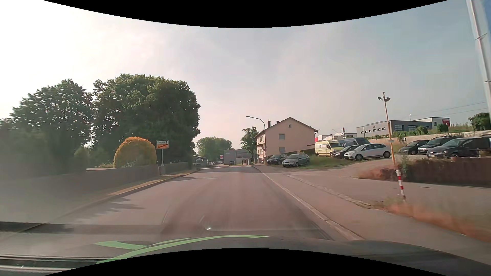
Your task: Follow the waypoints while adhering to traffic rules and regulations
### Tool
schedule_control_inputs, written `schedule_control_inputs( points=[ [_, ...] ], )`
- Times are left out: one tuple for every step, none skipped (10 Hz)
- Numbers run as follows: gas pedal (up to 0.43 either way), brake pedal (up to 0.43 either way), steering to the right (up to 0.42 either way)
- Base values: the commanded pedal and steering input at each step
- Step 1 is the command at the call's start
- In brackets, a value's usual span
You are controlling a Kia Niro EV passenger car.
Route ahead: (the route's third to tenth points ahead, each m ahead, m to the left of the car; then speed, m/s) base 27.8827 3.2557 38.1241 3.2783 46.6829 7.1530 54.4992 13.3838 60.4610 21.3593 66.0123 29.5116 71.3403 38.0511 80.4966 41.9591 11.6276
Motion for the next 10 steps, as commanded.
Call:
schedule_control_inputs(
  points=[
    [0.079,0.000,0.000],
    [0.067,0.000,0.000],
    [0.047,0.000,0.000],
    [0.047,0.000,0.000],
    [0.047,0.000,0.000],
    [0.047,0.000,0.000],
    [0.047,0.000,0.000],
    [0.047,0.000,0.000],
    [0.020,0.000,0.000],
    [0.000,0.000,0.000]
  ],
)
